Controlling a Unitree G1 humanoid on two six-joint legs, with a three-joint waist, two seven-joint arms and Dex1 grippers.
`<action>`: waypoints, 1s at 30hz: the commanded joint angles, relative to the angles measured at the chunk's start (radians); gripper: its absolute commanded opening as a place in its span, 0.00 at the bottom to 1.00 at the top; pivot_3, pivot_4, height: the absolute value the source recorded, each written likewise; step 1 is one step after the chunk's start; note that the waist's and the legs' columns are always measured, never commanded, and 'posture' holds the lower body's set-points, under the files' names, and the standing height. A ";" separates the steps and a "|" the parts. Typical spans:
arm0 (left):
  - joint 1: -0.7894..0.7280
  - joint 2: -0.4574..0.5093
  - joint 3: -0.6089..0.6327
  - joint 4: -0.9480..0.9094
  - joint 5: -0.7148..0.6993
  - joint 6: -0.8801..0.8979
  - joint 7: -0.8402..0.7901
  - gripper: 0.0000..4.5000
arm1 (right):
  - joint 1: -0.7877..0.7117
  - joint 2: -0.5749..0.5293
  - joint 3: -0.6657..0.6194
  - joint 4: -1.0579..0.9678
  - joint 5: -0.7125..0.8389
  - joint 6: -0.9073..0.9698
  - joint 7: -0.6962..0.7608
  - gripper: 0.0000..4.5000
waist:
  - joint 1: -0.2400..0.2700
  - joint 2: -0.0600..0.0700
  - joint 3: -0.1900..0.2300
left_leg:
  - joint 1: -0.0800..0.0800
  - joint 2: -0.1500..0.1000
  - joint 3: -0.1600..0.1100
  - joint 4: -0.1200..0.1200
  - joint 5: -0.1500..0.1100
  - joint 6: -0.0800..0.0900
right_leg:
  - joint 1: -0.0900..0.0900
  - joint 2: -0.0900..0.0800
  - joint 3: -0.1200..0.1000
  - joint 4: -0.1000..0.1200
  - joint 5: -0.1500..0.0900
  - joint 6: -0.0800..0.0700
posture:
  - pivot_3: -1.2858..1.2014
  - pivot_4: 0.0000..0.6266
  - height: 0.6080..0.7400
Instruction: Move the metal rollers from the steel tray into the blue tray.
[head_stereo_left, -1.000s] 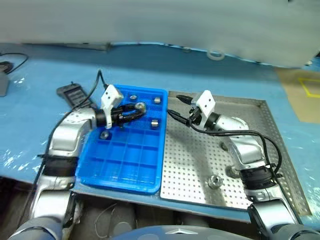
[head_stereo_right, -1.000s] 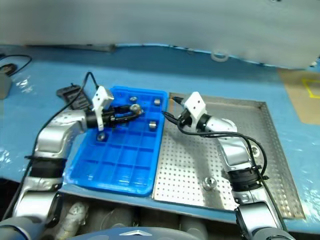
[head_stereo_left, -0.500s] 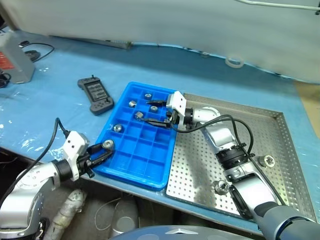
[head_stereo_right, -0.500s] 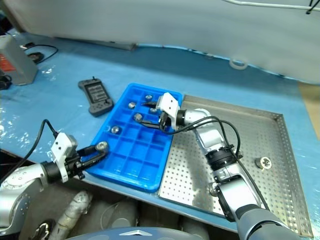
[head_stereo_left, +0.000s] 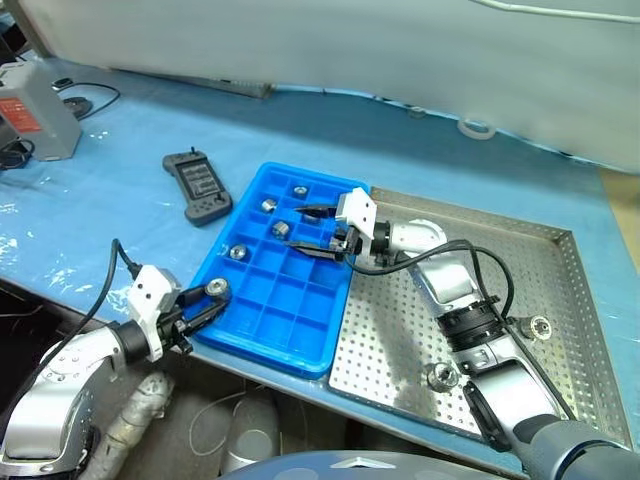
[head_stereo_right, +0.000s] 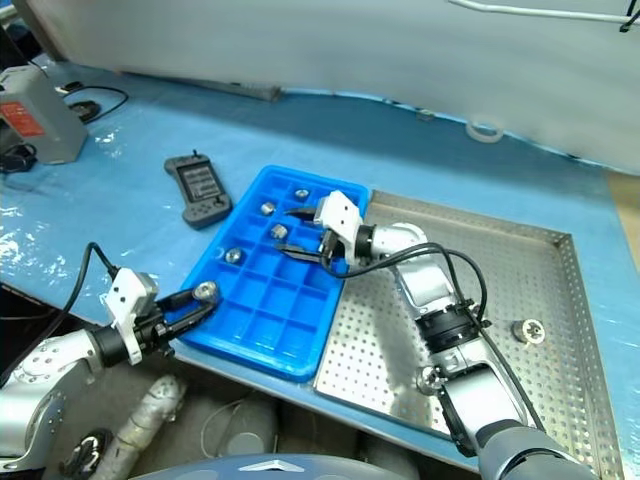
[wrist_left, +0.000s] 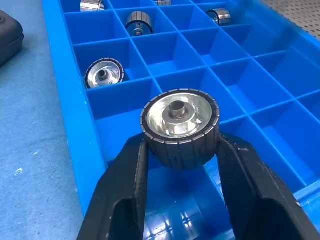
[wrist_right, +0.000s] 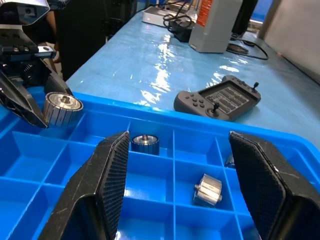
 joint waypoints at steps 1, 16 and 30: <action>-0.002 0.024 -0.001 0.050 0.023 -0.043 0.005 0.66 | 0.012 -0.012 -0.019 -0.058 0.005 0.008 -0.016 0.74 | -0.004 0.000 0.000 | 0.001 0.000 0.000 -0.002 0.001 -0.001 | 0.000 0.000 0.000 0.001 0.000 0.001 | 0.66 0.24 1.00; -0.326 0.055 -0.097 0.131 -0.066 -0.007 -0.050 0.72 | 0.072 -0.062 -0.055 -0.071 -0.007 -0.016 -0.078 0.74 | -0.026 -0.006 -0.004 | -0.001 0.001 0.001 -0.004 0.007 -0.011 | -0.003 0.004 0.000 0.006 0.001 -0.002 | 0.59 0.24 1.00; -0.919 -0.185 -0.559 0.707 0.115 -0.191 -0.406 0.72 | 0.417 -0.209 -0.352 -0.372 0.048 0.105 -0.289 0.74 | -0.159 -0.011 -0.009 | -0.004 -0.002 0.005 0.006 0.005 -0.008 | -0.001 0.004 0.003 0.008 0.002 -0.002 | 0.41 0.24 1.00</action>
